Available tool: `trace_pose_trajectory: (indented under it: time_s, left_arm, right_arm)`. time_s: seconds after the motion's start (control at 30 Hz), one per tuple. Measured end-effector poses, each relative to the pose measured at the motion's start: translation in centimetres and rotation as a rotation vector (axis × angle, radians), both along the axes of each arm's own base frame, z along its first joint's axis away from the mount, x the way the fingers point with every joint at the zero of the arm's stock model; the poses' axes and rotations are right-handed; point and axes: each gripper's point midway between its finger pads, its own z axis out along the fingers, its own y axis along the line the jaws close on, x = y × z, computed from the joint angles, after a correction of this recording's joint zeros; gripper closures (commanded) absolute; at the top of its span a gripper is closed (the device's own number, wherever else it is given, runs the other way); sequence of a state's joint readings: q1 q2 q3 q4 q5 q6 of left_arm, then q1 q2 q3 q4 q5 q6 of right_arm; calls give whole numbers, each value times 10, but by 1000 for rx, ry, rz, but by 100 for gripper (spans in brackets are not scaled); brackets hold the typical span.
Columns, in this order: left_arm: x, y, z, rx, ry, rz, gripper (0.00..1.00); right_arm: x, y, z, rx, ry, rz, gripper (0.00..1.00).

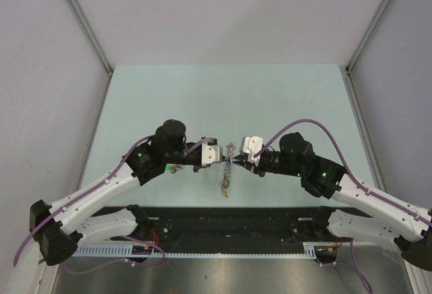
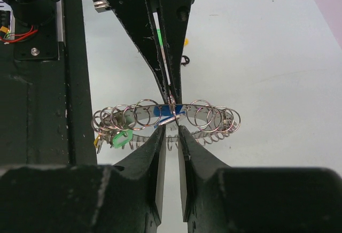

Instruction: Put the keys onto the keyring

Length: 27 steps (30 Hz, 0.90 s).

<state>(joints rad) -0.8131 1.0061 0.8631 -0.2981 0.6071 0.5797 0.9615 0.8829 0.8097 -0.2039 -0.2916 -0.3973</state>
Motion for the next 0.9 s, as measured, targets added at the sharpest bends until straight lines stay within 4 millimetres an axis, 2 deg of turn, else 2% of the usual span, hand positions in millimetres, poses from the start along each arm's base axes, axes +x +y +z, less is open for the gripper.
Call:
trace_pose_trajectory:
  time_s: [0.43, 0.53, 0.6, 0.9]
  left_arm:
    - [0, 0, -1, 1, 3, -3, 100]
    - [-1, 0, -1, 1, 3, -4, 100]
    - [-1, 0, 0, 0, 4, -6, 100]
    - [-1, 0, -2, 5, 9, -6, 100]
  right_arm:
    - [1, 3, 0, 6, 6, 17, 84]
    - [1, 3, -1, 6, 6, 16, 90]
    - [2, 3, -1, 5, 5, 16, 100]
    - [3, 4, -2, 2, 1, 17, 100]
